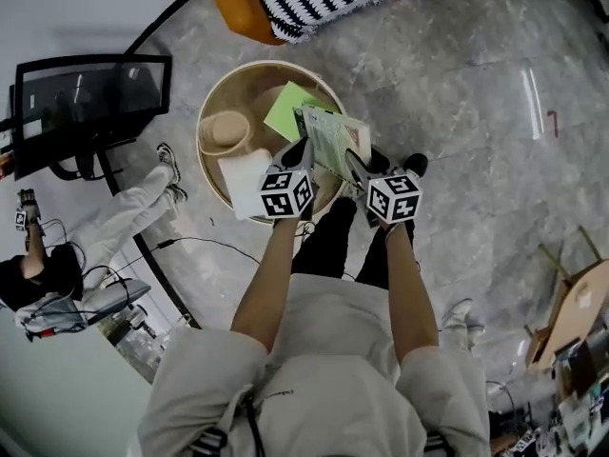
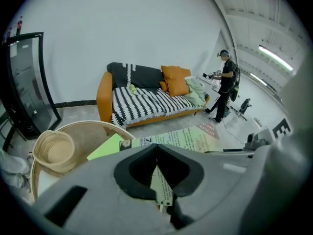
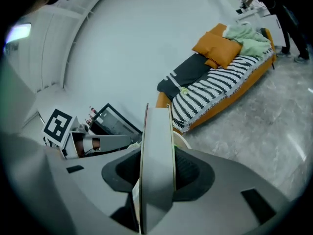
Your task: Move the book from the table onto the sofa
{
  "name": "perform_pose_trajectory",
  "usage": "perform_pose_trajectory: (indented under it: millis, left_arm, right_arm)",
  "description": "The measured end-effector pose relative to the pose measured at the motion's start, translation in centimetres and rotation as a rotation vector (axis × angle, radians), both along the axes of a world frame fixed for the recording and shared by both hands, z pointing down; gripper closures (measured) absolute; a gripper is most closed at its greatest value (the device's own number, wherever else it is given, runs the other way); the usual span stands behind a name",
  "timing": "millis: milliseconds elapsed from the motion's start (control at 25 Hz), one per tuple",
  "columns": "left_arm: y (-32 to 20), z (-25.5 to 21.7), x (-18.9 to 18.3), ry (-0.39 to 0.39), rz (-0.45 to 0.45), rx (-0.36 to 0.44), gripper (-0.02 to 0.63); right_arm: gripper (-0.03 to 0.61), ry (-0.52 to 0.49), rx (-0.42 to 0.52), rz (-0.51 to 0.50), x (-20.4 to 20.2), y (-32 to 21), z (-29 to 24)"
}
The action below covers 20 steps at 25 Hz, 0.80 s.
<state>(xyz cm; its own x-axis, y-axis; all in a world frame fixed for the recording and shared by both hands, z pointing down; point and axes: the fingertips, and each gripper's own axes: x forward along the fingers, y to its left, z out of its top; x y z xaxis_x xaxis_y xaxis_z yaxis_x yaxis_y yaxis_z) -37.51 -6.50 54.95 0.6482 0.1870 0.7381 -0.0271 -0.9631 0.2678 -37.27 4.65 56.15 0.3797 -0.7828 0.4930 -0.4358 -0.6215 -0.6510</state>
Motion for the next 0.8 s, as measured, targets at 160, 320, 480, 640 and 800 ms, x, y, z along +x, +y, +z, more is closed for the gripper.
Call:
perform_pose_trajectory:
  millis: [160,320,480,640,800]
  left_arm:
    - [0.4,-1.9,-0.1,0.0,-0.081,-0.007,0.604]
    - [1.9,-3.6,-0.1,0.008,-0.137,-0.004,0.604]
    - [4.8,-5.5,1.3,0.044,-0.205,-0.021,0.604]
    - [8.0,-7.5,4.5,0.093,-0.223,-0.033,0.604]
    - [11.2,-9.4,8.7,0.145,-0.224,-0.043,0.604]
  right_arm:
    - [0.413,0.035,-0.028,-0.058,1.4,1.0,-2.3]
    - [0.414,0.073,-0.074,-0.096,3.3,3.4,-4.2]
    - [0.413,0.101,-0.09,-0.101,5.8,6.9,-6.7]
    - [0.413,0.132,-0.102,-0.093,8.7,10.2,-8.9]
    - [0.413,0.158,-0.11,-0.068,12.1,13.9,-10.9]
